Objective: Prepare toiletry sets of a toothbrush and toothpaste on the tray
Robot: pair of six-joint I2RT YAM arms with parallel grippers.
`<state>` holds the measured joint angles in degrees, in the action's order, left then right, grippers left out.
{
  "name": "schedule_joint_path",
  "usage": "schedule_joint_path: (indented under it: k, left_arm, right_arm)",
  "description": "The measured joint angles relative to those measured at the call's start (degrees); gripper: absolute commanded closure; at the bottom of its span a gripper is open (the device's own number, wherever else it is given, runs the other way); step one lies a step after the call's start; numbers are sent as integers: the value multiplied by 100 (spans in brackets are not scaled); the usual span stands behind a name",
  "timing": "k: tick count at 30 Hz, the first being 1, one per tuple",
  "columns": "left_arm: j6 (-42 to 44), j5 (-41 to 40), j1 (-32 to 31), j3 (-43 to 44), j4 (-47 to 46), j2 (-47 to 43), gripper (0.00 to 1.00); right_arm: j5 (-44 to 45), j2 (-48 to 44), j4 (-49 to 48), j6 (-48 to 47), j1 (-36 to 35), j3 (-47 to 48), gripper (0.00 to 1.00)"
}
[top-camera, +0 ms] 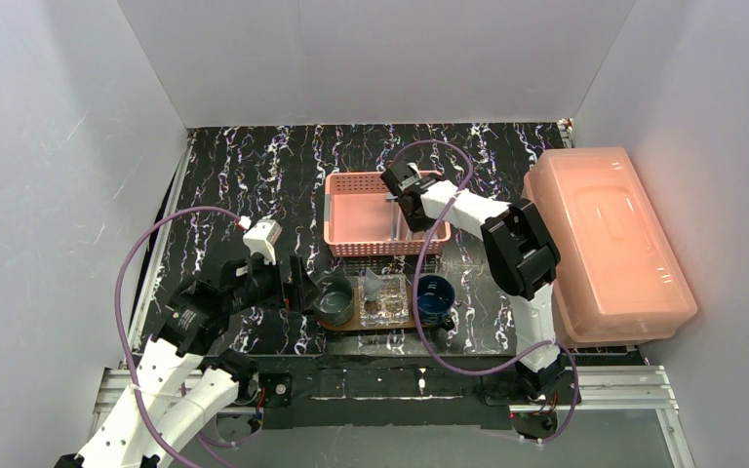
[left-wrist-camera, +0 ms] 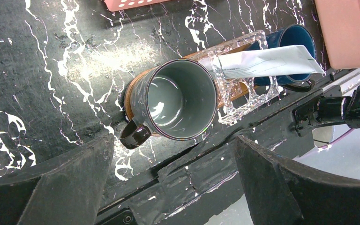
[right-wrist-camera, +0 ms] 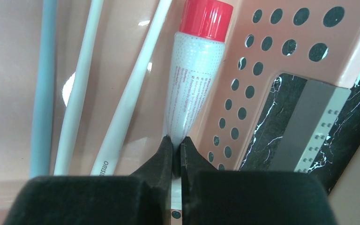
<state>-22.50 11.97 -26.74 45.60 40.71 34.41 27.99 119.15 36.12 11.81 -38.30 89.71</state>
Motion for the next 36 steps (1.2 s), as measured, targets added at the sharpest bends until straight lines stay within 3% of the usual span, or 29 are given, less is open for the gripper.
schedule_joint_path:
  k: [16,36]
  left_arm:
    - [0,-20,0,-2,2,66,1]
    - [0,-57,0,-2,2,66,1]
  right_arm:
    - [-457,-472,-247,92,4,-402,99]
    - [-719,-1910,-435,118,-2,-555,99]
